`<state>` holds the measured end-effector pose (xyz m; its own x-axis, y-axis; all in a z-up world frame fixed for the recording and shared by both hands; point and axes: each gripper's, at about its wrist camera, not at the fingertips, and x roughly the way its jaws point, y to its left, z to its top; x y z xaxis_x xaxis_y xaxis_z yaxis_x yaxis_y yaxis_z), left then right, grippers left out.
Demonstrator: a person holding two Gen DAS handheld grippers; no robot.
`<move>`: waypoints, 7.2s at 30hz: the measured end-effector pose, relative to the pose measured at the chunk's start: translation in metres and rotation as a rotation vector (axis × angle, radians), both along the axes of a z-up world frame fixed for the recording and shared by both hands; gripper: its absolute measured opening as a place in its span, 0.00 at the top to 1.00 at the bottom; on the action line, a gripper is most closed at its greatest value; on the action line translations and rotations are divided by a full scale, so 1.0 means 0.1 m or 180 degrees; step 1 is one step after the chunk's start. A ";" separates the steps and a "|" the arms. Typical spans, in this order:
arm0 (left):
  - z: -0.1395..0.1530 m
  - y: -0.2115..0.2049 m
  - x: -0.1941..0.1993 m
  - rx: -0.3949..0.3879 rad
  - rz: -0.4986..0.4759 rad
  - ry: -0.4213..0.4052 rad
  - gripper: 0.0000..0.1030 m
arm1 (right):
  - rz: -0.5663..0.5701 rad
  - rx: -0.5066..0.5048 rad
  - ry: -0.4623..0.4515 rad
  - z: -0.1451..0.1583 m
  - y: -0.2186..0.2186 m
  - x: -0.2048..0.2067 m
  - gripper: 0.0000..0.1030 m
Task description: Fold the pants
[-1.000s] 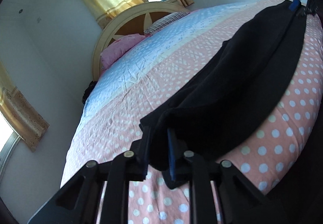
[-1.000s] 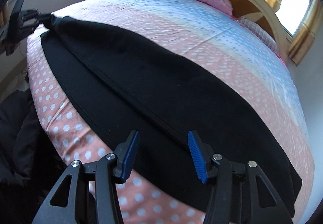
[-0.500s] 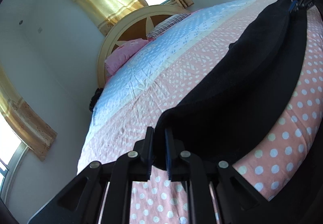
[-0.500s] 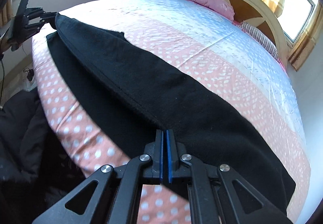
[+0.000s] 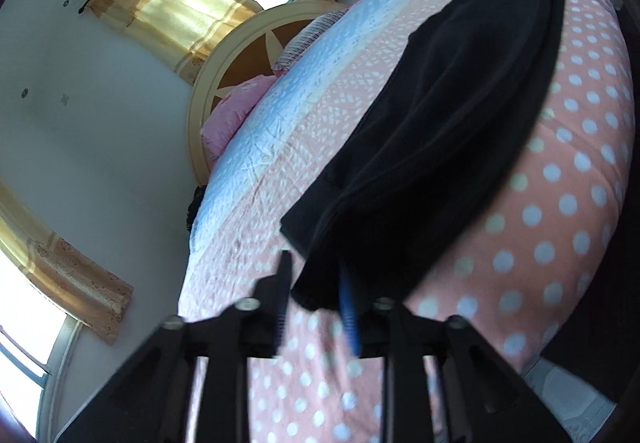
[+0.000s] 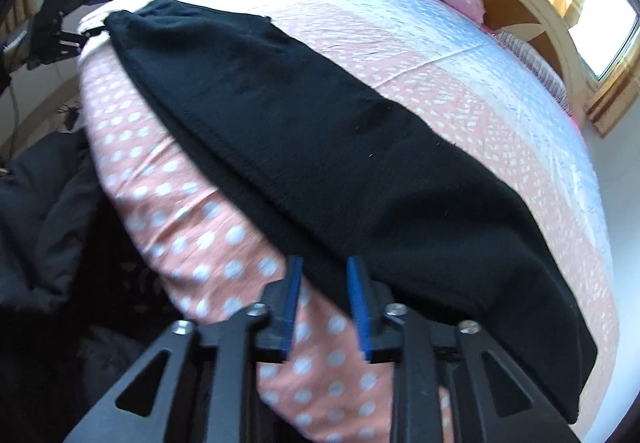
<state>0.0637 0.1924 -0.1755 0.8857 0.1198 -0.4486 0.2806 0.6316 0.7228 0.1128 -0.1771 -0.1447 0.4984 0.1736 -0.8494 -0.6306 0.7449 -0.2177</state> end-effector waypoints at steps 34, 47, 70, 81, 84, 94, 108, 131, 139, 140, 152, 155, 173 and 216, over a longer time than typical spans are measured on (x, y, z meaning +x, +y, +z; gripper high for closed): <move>0.19 0.15 0.69 -0.1427 0.1094 0.0237 0.00 | 0.0752 0.0689 0.0987 -0.09 1.61 0.43 0.65; 0.41 0.07 0.64 -0.1586 0.0998 0.0027 0.00 | -0.0324 0.2030 0.1147 -0.11 1.51 1.79 0.61; 0.59 -0.79 0.38 -0.1477 0.0309 0.0055 0.00 | -0.1533 0.2489 0.0474 0.28 -0.69 0.92 0.54; 0.57 -2.48 0.15 -0.1259 -0.1023 0.0565 0.18 | -0.3079 0.2922 -0.0258 0.18 -2.82 -0.11 0.54; 0.56 -2.83 0.08 -0.1182 -0.1260 0.0687 0.27 | -0.3297 0.3078 -0.0309 0.04 -3.03 -0.21 0.54; 0.34 -3.37 0.17 -0.0937 -0.1508 0.1110 0.42 | -0.3472 0.3277 -0.0257 -0.29 -3.38 -0.18 0.54; 0.35 -3.53 0.27 -0.1034 -0.1477 0.1296 0.77 | -0.3413 0.3170 -0.0387 -0.32 -3.57 -0.09 0.93; 0.38 -3.49 0.02 -0.1192 -0.1657 0.1416 0.96 | -0.3474 0.3186 -0.0600 -0.21 -3.79 -0.59 0.97; 0.45 -3.40 0.01 -0.1291 -0.1692 0.1414 0.96 | -0.3659 0.3168 -0.0440 -0.37 -3.86 -0.67 0.97; 0.42 -3.41 0.01 -0.1274 -0.1695 0.1430 0.96 | -0.3679 0.3189 -0.0431 -0.39 -3.87 -0.68 0.97; 0.31 -3.45 0.04 -0.1259 -0.1666 0.1460 0.96 | -0.3810 0.3042 -0.0420 -0.43 -3.91 -0.69 0.96; 0.30 -3.46 0.02 -0.1258 -0.1667 0.1419 0.96 | -0.3958 0.3063 -0.0476 -0.43 -3.97 -0.78 0.93; 0.44 -2.14 0.12 -0.1452 -0.0869 0.0875 0.46 | -0.1281 0.2069 -0.0011 0.05 -1.11 -0.09 0.80; 0.48 -0.02 0.57 -0.1954 0.0734 0.0245 0.28 | -0.0255 0.2274 0.1018 0.20 1.10 1.50 0.52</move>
<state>0.1206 0.1908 -0.1272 0.8306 0.0050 -0.5569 0.1252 0.9727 0.1954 0.2627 -0.0674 -0.1251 0.2825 0.7058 -0.6497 -0.5204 0.6817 0.5143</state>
